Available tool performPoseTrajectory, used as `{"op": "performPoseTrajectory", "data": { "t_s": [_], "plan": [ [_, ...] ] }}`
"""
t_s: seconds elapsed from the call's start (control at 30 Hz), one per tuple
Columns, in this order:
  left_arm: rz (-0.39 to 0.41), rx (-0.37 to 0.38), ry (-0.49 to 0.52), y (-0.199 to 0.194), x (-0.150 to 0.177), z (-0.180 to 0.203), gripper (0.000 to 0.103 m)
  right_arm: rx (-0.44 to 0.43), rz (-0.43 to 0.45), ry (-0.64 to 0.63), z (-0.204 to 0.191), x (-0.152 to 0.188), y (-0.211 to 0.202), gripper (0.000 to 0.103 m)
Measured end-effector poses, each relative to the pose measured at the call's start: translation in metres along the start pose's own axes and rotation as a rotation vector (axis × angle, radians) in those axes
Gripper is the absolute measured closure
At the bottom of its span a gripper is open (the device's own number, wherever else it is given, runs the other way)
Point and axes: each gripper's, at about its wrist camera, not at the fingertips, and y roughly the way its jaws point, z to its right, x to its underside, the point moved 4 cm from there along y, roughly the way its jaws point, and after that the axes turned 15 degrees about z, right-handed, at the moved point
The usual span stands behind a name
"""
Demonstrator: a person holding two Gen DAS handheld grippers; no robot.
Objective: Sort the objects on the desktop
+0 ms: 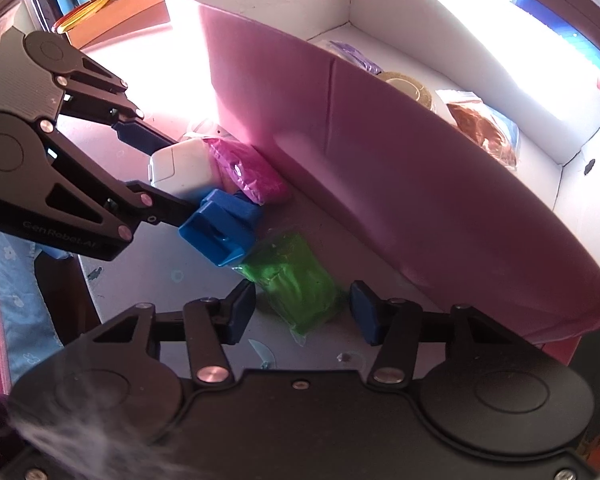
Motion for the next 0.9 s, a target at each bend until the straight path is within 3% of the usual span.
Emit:
{"op": "performPoseTrajectory", "data": {
  "t_s": [0.07,0.23,0.57,0.9],
  "plan": [
    [-0.002,-0.011,-0.004,-0.001,0.001,-0.002,0.058,-0.002,-0.002,0.001,-0.001,0.002,-0.001,0.059],
    [0.004,-0.021,-0.033,-0.007,0.003,-0.009,0.058,-0.008,-0.007,0.002,-0.002,0.006,-0.005,0.062],
    [0.023,-0.039,-0.075,-0.021,0.005,-0.011,0.058,0.009,0.008,0.05,0.011,0.019,-0.026,0.063],
    [0.062,-0.061,-0.178,-0.047,-0.006,-0.01,0.058,0.0,0.011,0.149,0.029,0.043,-0.05,0.063]
  ]
}}
